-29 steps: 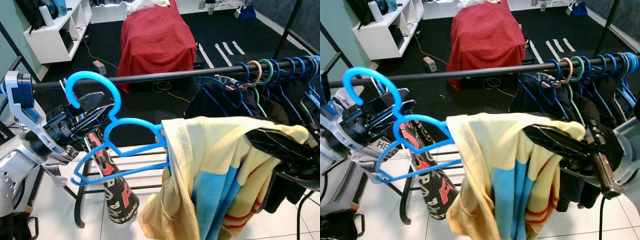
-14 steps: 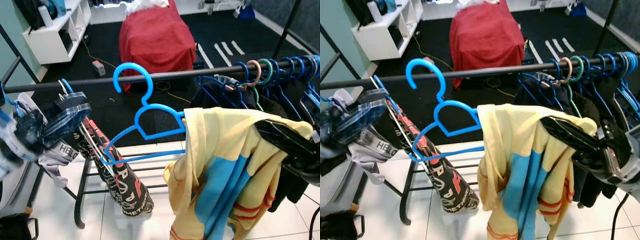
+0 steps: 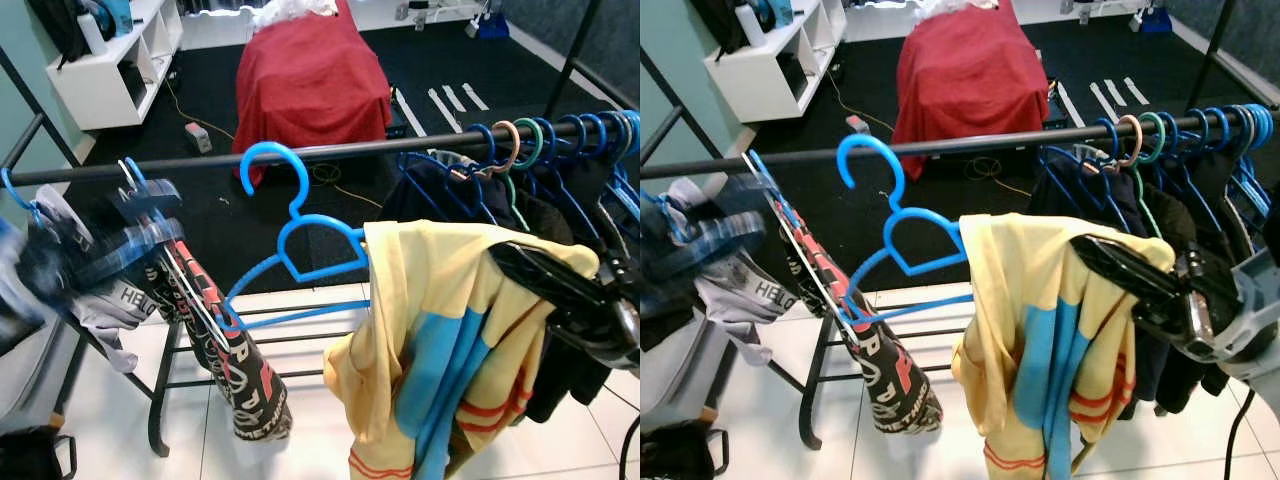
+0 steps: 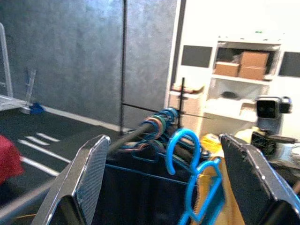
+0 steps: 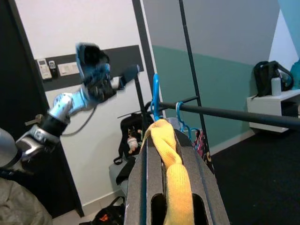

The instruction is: Hang hanger

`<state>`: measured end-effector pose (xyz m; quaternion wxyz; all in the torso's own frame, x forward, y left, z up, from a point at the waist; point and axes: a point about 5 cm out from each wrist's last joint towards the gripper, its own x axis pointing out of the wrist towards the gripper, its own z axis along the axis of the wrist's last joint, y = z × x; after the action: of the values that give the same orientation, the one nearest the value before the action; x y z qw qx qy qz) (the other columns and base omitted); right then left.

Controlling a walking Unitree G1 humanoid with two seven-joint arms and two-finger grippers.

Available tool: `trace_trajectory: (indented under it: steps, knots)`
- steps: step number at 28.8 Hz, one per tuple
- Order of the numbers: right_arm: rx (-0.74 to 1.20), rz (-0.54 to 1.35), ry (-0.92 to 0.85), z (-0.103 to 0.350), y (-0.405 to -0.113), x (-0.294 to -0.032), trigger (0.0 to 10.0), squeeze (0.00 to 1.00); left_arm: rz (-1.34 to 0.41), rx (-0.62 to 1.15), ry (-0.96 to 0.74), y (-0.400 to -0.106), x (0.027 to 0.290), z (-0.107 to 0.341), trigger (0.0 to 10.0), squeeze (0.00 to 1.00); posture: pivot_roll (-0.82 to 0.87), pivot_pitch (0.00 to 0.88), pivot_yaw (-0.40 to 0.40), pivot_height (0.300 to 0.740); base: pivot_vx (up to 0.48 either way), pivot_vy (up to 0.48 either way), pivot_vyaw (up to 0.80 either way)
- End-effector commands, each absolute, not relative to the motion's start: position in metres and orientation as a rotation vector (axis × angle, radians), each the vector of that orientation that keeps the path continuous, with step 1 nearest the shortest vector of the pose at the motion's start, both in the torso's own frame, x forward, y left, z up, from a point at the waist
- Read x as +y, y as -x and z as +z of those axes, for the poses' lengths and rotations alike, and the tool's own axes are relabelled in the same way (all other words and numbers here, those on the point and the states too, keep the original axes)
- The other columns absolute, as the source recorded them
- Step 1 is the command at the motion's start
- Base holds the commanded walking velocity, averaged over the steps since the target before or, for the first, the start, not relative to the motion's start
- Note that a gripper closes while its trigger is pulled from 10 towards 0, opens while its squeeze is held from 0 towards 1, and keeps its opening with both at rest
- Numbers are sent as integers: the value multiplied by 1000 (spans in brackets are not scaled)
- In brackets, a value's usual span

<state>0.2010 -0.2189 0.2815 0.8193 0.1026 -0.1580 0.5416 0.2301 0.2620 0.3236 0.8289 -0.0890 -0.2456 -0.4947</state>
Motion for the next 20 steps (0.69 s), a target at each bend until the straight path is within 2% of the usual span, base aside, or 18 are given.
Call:
trace_trajectory:
  steps: [1,4,6,9,20]
  knots:
    - [-357,1180,-226,282,-199,-218,10000,0,-1028,-531,175,-230,268,329,10000,0,-53,125,103,740,0,0,0]
    - [-377,1202,-244,284,-197,-217,10000,0,-1034,-493,178,-233,264,321,10000,0,-59,127,103,740,0,0,0]
    - [-407,1243,-264,289,-193,-213,10000,0,-1074,-384,206,-236,251,290,10000,0,-64,129,102,740,0,0,0]
    - [-423,1264,-267,292,-192,-210,10000,0,-1117,-337,260,-235,240,273,10000,0,-63,129,103,740,0,0,0]
    - [-449,1293,-255,297,-192,-204,10000,0,-1223,-302,342,-232,208,262,10000,0,-61,130,102,740,0,0,0]
